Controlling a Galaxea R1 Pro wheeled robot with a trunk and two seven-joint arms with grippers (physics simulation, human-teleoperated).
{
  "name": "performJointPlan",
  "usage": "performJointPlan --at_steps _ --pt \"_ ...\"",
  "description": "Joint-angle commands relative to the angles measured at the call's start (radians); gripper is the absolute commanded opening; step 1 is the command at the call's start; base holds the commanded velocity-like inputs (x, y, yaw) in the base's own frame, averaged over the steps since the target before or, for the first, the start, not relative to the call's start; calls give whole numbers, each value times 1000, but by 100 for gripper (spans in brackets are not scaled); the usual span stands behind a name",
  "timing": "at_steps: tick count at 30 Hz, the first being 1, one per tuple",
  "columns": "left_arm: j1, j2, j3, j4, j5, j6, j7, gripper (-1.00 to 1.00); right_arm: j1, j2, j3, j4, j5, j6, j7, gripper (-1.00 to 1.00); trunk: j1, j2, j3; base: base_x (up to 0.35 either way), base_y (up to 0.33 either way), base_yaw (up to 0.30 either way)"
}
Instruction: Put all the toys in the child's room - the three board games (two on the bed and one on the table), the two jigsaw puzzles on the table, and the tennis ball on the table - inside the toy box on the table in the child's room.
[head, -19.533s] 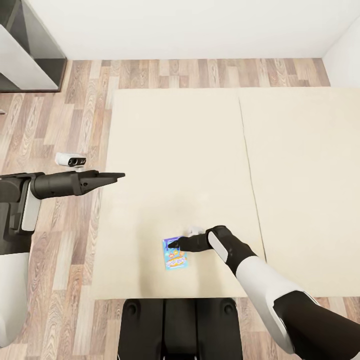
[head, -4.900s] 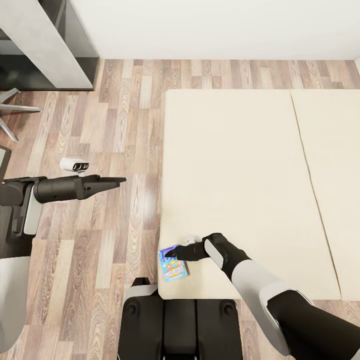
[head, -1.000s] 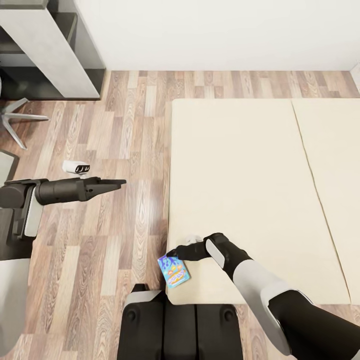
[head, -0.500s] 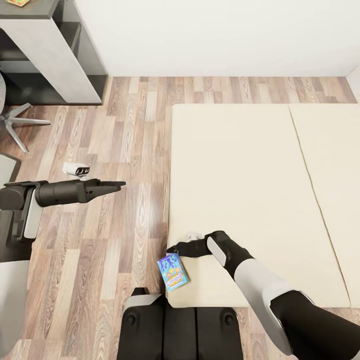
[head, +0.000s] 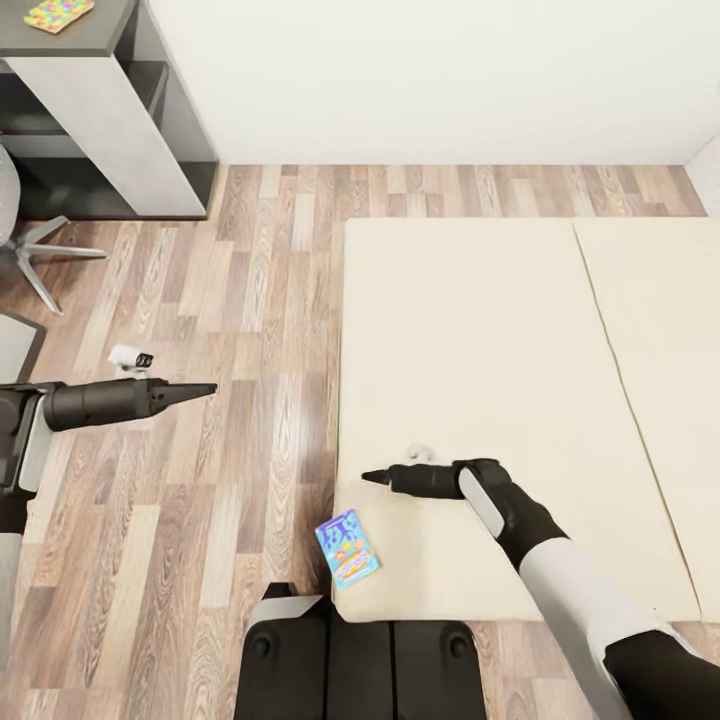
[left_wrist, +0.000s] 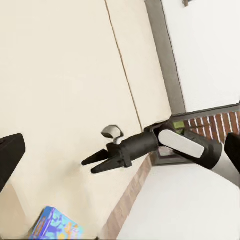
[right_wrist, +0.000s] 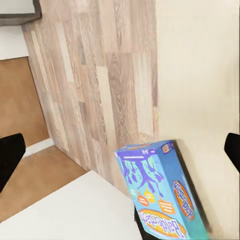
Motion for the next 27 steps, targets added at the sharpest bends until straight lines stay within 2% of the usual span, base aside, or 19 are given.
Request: performJointPlan --at_steps 1,2,4,6,8,11,14,15,19,27 --pt "0 7 14 27 -21 7 -3 100 26 -26 -17 -40 -26 4 11 100 1 -1 1 0 0 0" --pt "0 10 22 41 -33 6 -3 100 40 -39 -28 -60 -39 4 16 100 1 -1 2 0 0 0" --pt "0 19 65 93 -84 -4 -2 100 102 -83 -75 -145 -90 5 32 100 1 -1 5 0 0 0" --pt "4 23 104 137 -126 -30 -3 100 156 -111 -107 -219 -124 7 45 100 1 -1 9 0 0 0" --pt "26 26 152 202 -171 -96 -5 100 225 -143 -143 -305 -150 8 67 100 1 -1 12 0 0 0" --pt "69 27 214 286 -194 -194 -9 100 306 -170 -180 -379 -161 6 122 100 1 -1 17 0 0 0" --pt "127 29 265 356 -202 -259 -10 100 383 -182 -215 -405 -161 -3 198 100 1 -1 22 0 0 0" --pt "164 29 290 380 -204 -281 -9 100 434 -185 -237 -408 -159 -27 237 100 1 -1 23 0 0 0" --pt "230 26 321 399 -204 -300 -10 100 515 -187 -274 -416 -156 -115 285 100 1 -1 30 0 0 0" --pt "288 25 335 406 -200 -298 -15 100 550 -188 -293 -454 -152 -159 334 100 1 -1 43 0 0 0"
